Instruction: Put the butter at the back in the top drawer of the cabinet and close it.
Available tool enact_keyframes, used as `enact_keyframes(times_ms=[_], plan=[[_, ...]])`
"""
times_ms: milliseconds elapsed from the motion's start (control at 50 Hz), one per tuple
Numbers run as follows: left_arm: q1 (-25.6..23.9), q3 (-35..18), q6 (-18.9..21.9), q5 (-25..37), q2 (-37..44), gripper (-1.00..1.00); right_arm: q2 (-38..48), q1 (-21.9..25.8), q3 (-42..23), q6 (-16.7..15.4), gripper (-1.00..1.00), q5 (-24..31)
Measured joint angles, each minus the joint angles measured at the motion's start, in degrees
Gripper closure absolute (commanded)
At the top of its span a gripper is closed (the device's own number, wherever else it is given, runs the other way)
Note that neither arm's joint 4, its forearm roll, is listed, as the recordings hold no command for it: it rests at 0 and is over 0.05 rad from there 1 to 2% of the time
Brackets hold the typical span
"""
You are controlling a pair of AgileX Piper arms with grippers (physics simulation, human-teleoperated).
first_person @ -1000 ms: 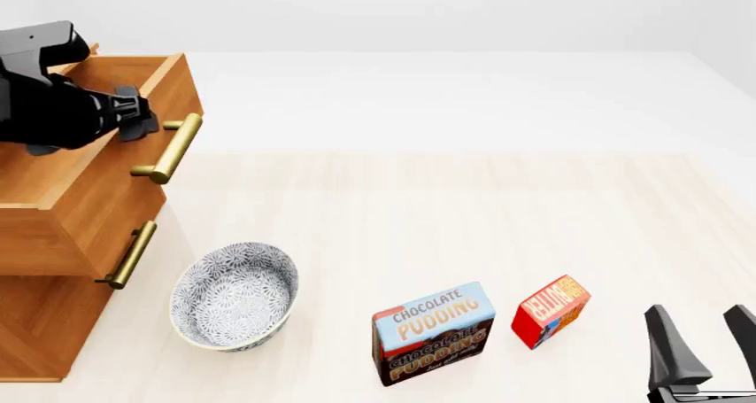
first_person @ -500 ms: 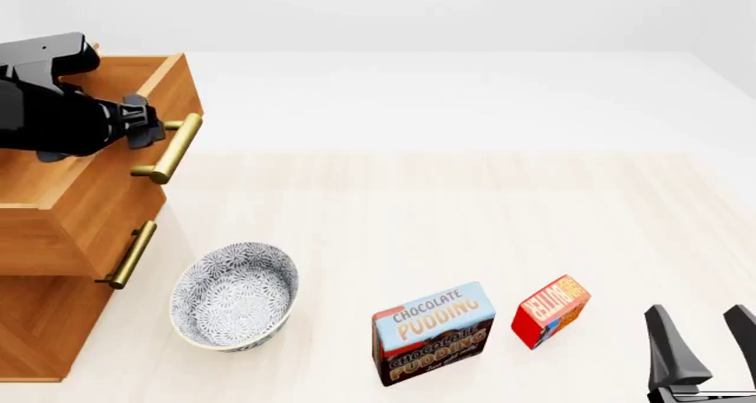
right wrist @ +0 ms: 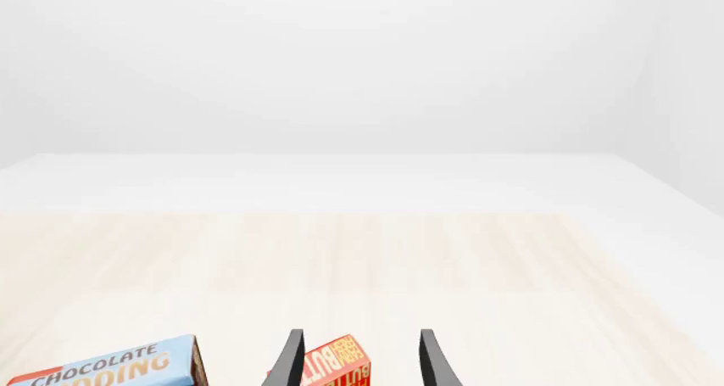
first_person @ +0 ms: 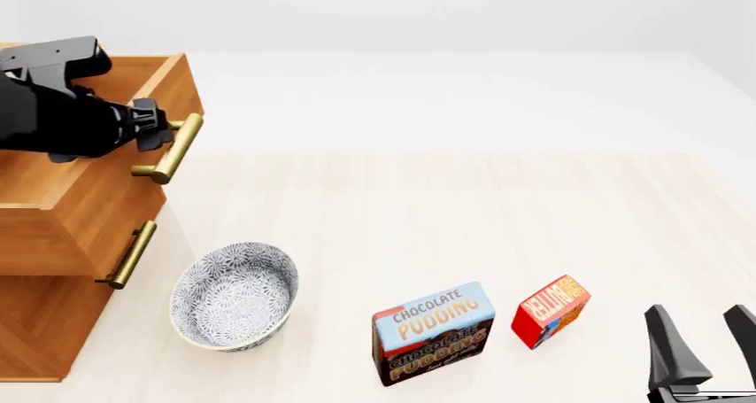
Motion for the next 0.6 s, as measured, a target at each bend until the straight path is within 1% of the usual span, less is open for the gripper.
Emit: enact_keyframes(times_ms=[600], plan=[[-1.52, 0.66, 0.54, -1.63, -0.21, -1.00, 0.00, 0.00, 0.00, 0.00, -1.00, 0.00]])
